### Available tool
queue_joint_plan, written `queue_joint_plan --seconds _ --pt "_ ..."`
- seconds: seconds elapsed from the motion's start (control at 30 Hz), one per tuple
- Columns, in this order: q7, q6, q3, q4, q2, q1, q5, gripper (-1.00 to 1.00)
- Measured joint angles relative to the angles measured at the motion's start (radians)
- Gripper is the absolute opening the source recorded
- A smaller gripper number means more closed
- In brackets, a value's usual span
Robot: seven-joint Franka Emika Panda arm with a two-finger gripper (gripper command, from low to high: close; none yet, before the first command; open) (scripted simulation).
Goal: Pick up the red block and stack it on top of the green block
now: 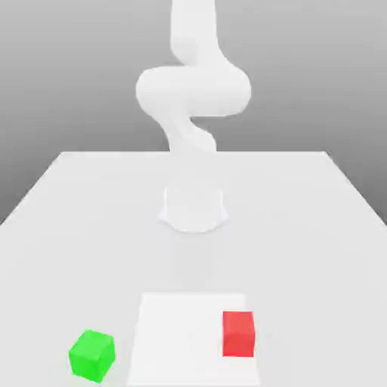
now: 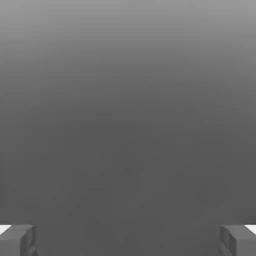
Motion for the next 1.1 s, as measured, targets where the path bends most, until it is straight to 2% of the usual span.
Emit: queue_joint_plan --seconds 0.7,0.9,0.93,1.1 --pt "0.188 0.370 0.115 -0.278 0.767 0.025 -0.040 0.00" --pt "0.235 0.534 0.072 -0.272 0.984 0.063 -0.089 0.00" --pt "0.242 0.559 0.061 -0.267 1.013 0.071 -0.098 -1.00" --pt "0.244 0.560 0.062 -0.267 1.013 0.071 -0.100 -1.00"
